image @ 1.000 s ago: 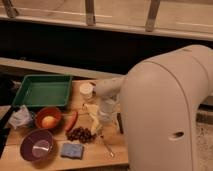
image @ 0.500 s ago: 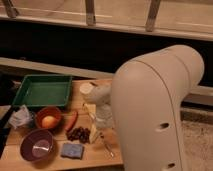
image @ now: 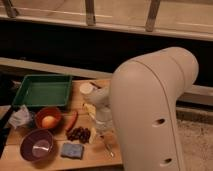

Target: Place fork in paper cup

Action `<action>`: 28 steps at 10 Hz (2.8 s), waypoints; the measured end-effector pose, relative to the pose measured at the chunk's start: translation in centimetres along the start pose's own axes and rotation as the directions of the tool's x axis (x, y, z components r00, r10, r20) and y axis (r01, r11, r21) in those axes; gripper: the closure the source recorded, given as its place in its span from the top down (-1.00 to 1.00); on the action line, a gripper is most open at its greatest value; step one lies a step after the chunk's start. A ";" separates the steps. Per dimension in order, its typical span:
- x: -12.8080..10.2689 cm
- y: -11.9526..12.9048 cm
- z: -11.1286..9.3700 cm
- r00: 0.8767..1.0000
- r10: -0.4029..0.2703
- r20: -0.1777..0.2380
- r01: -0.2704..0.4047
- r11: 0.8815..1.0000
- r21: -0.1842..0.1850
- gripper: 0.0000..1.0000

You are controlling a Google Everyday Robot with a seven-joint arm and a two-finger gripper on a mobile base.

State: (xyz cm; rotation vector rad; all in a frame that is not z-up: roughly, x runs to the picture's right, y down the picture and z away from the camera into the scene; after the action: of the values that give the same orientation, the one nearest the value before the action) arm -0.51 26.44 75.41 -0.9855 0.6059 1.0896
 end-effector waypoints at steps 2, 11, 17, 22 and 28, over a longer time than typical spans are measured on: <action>0.0 -0.1 0.1 1.000 0.002 -0.004 -0.002 1.000 0.000 0.60; -0.2 -0.3 1.5 0.999 0.015 -0.039 -0.013 0.999 0.049 0.60; -0.8 0.3 3.2 0.997 0.007 -0.079 -0.002 0.998 0.068 0.60; -1.4 0.6 3.9 0.993 0.056 -0.104 -0.042 0.991 0.127 -0.17; -1.6 0.7 3.6 0.992 0.066 -0.105 -0.052 0.989 0.135 -0.94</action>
State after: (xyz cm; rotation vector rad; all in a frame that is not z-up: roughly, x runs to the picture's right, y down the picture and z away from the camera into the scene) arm -1.89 29.03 78.12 -0.9204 0.7908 1.0383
